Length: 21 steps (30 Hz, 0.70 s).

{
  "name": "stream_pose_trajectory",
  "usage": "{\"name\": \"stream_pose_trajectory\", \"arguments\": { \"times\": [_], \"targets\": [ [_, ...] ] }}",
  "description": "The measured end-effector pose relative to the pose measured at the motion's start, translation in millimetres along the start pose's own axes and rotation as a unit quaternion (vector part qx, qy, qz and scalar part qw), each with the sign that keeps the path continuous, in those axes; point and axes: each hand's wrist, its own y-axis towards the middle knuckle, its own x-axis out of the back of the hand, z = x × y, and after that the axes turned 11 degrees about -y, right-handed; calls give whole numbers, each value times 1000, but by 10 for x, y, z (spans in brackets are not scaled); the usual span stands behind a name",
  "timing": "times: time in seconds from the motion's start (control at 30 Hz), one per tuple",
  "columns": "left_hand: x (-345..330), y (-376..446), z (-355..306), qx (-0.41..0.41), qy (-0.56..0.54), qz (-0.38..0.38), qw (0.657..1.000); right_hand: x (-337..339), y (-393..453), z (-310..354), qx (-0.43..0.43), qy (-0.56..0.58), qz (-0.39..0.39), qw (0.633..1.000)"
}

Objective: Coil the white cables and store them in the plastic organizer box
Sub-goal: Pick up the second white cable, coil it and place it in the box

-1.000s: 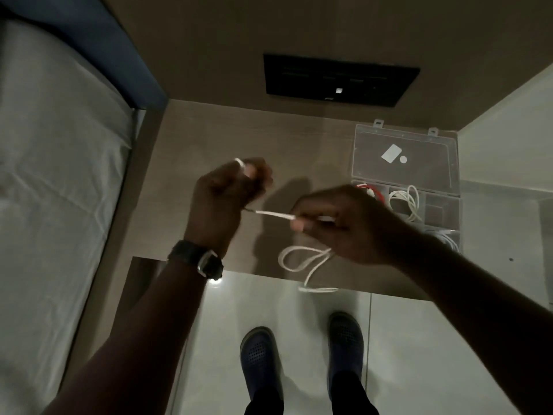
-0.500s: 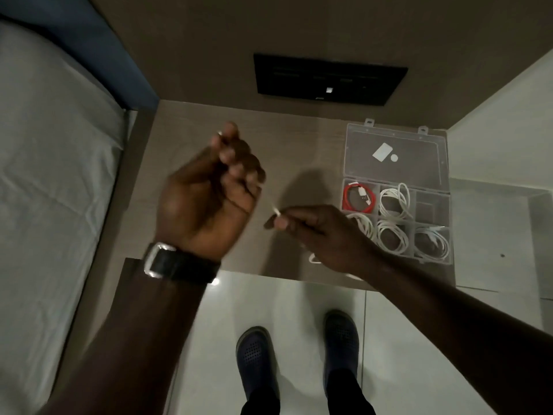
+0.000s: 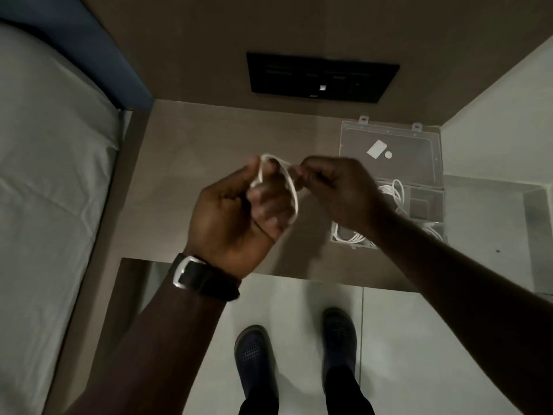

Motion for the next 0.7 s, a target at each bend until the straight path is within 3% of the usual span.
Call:
{"name": "stream_pose_trajectory", "arguments": {
  "times": [0.1, 0.2, 0.27, 0.33, 0.4, 0.43, 0.53, 0.63, 0.7],
  "targets": [
    [39, 86, -241, -158, -8, -51, 986, -248, -334, 67, 7, -11, 140, 990],
    [145, 115, -435, -279, 179, -129, 935, -206, -573, 168, 22, -11, 204, 979],
    [215, 105, -369, -285, 374, -154, 869, -47, -549, 232, -5, 64, 165, 984],
    [258, 74, -185, -235, 539, -130, 798, 135, -410, 265, -56, 165, 113, 978],
    [271, 41, -7, -182, 610, -129, 760, 264, -253, 244, -112, 274, 64, 953],
    [263, 35, 59, -161, 592, -143, 777, 289, -186, 239, -135, 310, 49, 940],
    [199, 25, 194, -107, 453, -164, 870, 251, -62, 175, -165, 336, 47, 926],
    [122, -5, 209, 4, 210, -84, 974, 147, -10, 28, -142, 302, 43, 942],
    [85, 5, 144, 20, 41, -28, 999, 23, -46, -72, -109, 225, 34, 968]
  ]
}}
